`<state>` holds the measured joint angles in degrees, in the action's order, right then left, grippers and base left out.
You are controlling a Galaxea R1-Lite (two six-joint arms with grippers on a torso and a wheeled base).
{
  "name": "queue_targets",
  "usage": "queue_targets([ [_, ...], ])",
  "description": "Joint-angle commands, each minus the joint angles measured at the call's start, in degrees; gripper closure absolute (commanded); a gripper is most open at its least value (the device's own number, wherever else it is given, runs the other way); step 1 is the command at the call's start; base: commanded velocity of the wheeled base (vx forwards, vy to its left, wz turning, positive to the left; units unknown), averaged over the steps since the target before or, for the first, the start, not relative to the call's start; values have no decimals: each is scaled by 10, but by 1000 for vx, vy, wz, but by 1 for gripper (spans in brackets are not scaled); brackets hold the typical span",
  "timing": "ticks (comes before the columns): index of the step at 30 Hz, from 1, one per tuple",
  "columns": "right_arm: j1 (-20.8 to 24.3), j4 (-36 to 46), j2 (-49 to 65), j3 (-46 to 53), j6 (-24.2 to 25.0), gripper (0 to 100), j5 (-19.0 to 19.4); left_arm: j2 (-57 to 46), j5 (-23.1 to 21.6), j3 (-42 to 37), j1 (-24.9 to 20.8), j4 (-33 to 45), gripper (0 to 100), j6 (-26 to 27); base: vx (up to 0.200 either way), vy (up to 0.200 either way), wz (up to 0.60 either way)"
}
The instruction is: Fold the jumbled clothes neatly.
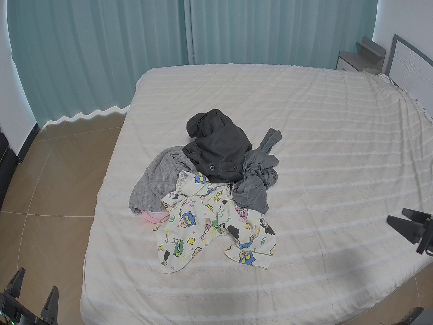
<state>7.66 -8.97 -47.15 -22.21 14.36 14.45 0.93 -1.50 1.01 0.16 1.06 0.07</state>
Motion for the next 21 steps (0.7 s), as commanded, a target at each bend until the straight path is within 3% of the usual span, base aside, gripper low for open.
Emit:
queue_targets([
  [1, 129, -199, -474, -30, 146, 0, 30, -6, 0, -7, 0, 0, 0, 0, 0, 0, 0],
  [4, 146, -293, -569, -29, 172, 0, 7, -6, 0, -7, 0, 0, 0, 0, 0, 0, 0],
  [9, 166, -364, -663, -41, 182, 0, -26, -6, 0, -7, 0, 0, 0, 0, 0, 0, 0],
  [14, 200, -383, -711, -75, 225, 0, -37, -6, 0, -7, 0, 0, 0, 0, 0, 0, 0],
  [21, 218, -383, -774, -126, 228, 0, -73, -6, 0, -7, 0, 0, 0, 0, 0, 0, 0],
])
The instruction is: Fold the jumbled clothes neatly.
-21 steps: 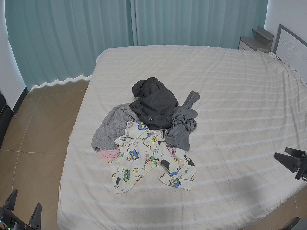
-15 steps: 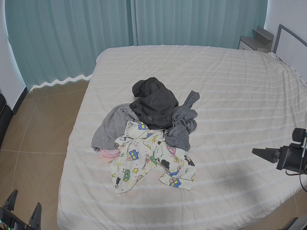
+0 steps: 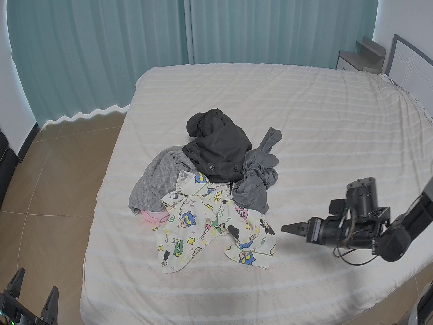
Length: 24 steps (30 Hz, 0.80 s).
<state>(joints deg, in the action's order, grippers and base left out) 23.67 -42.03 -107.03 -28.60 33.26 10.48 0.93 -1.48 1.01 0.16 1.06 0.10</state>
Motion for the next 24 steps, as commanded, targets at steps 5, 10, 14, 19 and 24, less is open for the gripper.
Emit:
queue_targets([
  [5, 60, -50, -186, -80, 38, 0, -35, -6, 0, -7, 0, 0, 0, 0, 0, 0, 0],
  [10, 64, -46, -196, -90, 38, 0, -36, -6, 0, -7, 0, 0, 0, 0, 0, 0, 0],
  [14, 66, -45, -197, -90, 38, 0, -37, -6, 0, -7, 0, 0, 0, 0, 0, 0, 0],
  [19, 70, -45, -210, -95, 36, 0, -41, -6, 0, -7, 0, 0, 0, 0, 0, 0, 0],
  [24, 73, -23, -225, -124, 36, 0, -45, -6, 0, -7, 0, 0, 0, 0, 0, 0, 0],
])
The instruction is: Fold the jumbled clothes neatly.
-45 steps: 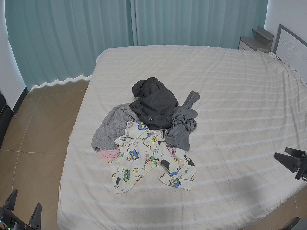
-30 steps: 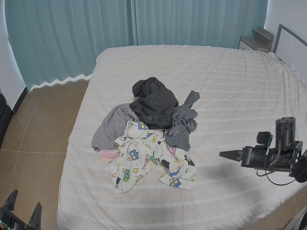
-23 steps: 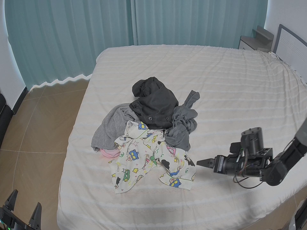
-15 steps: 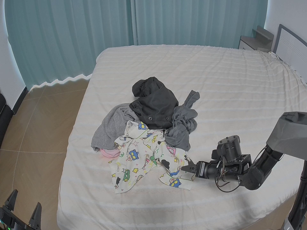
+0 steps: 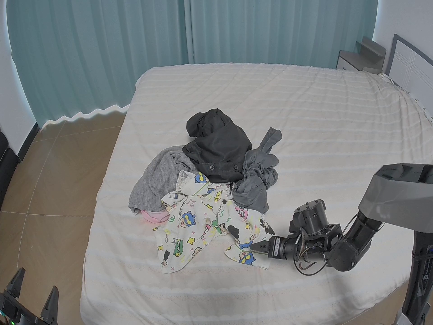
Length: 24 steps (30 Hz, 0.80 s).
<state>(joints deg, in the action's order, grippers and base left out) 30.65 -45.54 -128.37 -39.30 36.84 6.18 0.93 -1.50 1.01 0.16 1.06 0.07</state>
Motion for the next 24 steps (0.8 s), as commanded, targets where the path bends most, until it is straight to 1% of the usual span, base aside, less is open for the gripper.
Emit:
queue_targets([
  [1, 6, 22, -12, -23, 1, 0, -2, -6, 0, -7, 0, 0, 0, 0, 0, 0, 0],
  [5, 9, 71, -22, -59, 1, 0, -20, -6, 0, -7, 0, 0, 0, 0, 0, 0, 0],
  [6, 10, 72, -25, -61, 1, 0, -20, -6, 0, -7, 0, 0, 0, 0, 0, 0, 0],
  [12, 28, 70, -64, -99, 0, 0, -62, -6, 0, -7, 0, 0, 0, 0, 0, 0, 0],
  [20, 43, 70, -69, -114, 2, 0, -67, -6, 0, -7, 0, 0, 0, 0, 0, 0, 0],
  [21, 44, 70, -69, -115, 2, 100, -67, -6, 0, -7, 0, 0, 0, 0, 0, 0, 0],
  [24, 46, 69, -72, -118, 3, 100, -68, -6, 0, -7, 0, 0, 0, 0, 0, 0, 0],
])
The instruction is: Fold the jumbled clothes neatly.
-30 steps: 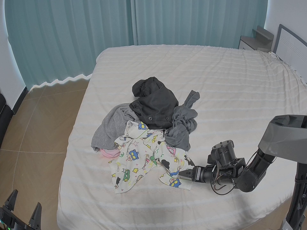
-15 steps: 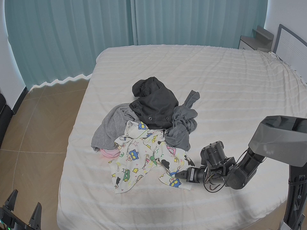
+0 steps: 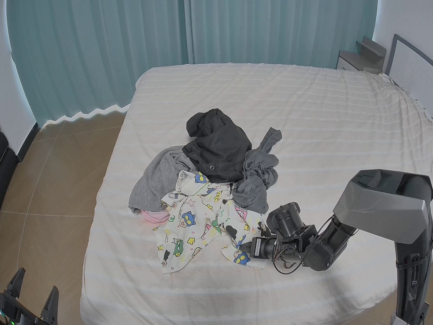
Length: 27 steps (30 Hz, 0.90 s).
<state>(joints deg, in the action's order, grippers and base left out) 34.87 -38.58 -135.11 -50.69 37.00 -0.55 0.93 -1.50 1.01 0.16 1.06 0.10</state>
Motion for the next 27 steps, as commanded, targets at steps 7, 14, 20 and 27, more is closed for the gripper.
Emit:
queue_targets([
  [7, 3, -1, 11, 6, 3, 100, -2, -6, 0, -7, 0, 0, 0, 0, 0, 0, 0],
  [14, 0, -2, 99, 48, 5, 100, 1, -6, 0, -7, 0, 0, 0, 0, 0, 0, 0],
  [20, 6, -6, 223, 106, 5, 100, 5, -6, 0, -7, 0, 0, 0, 1, 0, 0, 0],
  [27, 28, -11, 365, 160, 4, 100, 5, -6, 0, -7, 0, 0, 0, 1, 0, 0, 0],
])
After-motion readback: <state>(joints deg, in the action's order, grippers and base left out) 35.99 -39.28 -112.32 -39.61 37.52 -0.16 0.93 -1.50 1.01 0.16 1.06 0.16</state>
